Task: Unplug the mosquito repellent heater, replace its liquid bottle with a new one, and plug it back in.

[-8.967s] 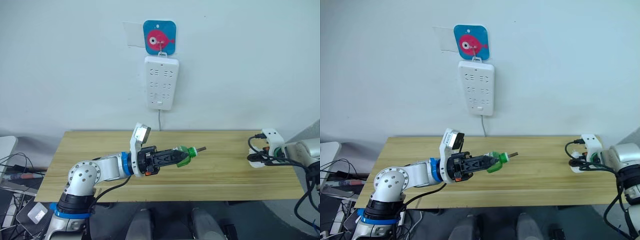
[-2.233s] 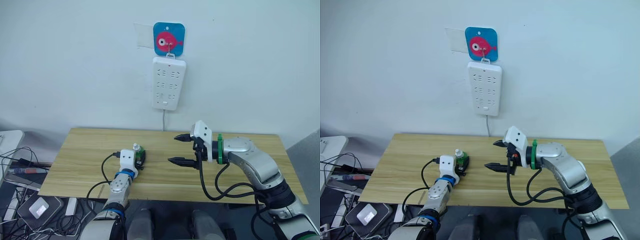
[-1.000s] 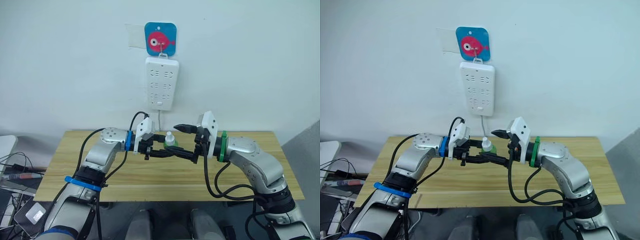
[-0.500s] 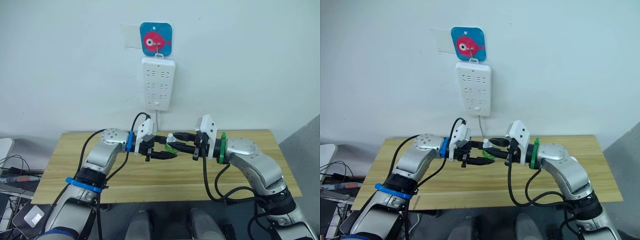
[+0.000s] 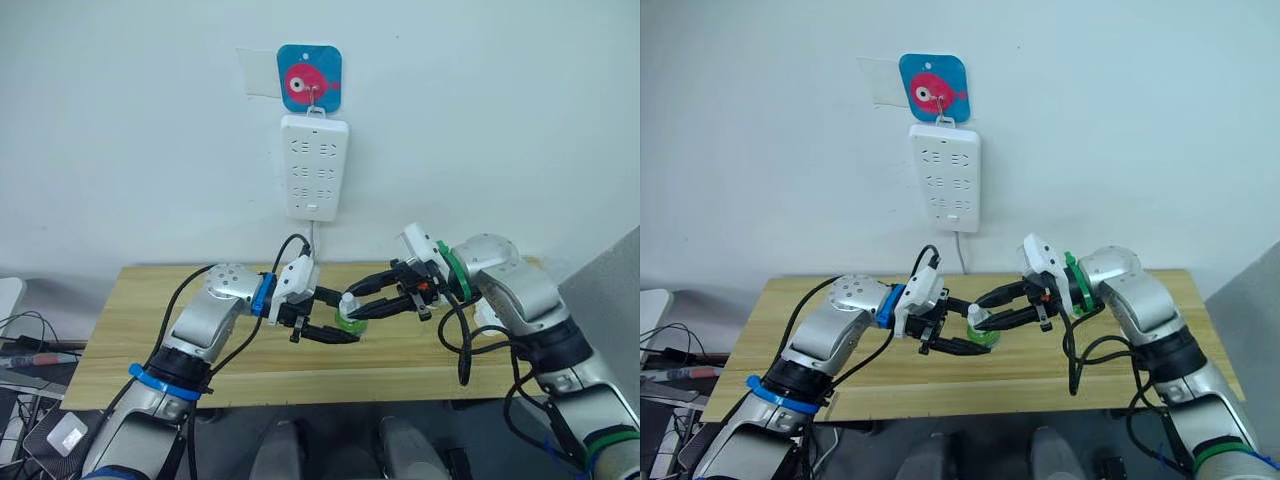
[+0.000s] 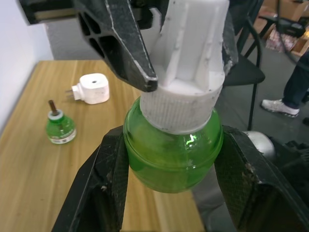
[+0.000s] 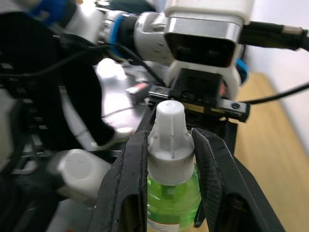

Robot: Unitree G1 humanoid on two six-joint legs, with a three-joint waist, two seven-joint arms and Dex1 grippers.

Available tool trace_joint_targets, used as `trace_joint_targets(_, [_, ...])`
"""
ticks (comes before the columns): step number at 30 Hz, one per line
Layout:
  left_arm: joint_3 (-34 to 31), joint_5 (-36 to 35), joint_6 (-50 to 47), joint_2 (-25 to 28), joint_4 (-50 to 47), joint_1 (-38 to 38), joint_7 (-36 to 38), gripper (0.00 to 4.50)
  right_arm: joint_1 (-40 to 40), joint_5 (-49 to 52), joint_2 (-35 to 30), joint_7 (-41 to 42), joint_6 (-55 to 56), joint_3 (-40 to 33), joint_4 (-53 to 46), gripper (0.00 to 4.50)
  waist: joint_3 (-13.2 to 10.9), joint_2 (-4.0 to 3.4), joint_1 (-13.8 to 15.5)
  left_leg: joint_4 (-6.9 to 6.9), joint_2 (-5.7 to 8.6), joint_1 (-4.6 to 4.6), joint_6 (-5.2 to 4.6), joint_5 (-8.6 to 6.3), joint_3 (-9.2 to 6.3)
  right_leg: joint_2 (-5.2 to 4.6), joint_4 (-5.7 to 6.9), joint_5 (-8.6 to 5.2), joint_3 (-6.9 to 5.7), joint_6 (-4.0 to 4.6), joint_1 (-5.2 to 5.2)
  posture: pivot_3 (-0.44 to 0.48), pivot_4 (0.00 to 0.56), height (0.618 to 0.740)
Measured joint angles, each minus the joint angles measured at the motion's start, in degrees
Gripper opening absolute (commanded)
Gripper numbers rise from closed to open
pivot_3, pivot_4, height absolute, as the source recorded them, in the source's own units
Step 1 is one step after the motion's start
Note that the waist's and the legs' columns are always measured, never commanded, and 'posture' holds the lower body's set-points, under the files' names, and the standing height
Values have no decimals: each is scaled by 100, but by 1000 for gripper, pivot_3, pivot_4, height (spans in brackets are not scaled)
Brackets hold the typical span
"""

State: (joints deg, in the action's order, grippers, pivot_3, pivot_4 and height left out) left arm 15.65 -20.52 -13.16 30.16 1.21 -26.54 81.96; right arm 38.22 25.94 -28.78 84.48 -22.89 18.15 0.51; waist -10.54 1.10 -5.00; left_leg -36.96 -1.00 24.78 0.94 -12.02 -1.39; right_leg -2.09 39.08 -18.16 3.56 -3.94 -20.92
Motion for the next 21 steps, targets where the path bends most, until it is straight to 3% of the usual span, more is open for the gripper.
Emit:
trace_joint_targets(10, [-20,18,-160,88,-40,91,-147,2200,-254,148,-585,320,-149,-130,-367,4352,-1,-1,60,-2,-13,1,1,0,3,-4,-2,0,-4,0,3,-79,150,740])
trace_joint_targets(15, [-79,40,-71,63,293,32,-278,2200,-1038,143,-844,-636,-321,-663,-1105,4478,-1,-1,45,-1,-16,0,0,0,7,-1,0,0,1,0,1,-86,149,740])
trace_joint_targets(21, [-262,41,17,-68,476,-72,-595,2200,-1744,-72,-258,-2407,-644,-873,-2107,4478,0,-1,25,-1,-27,1,1,0,10,10,4,0,3,0,-5,-96,144,740])
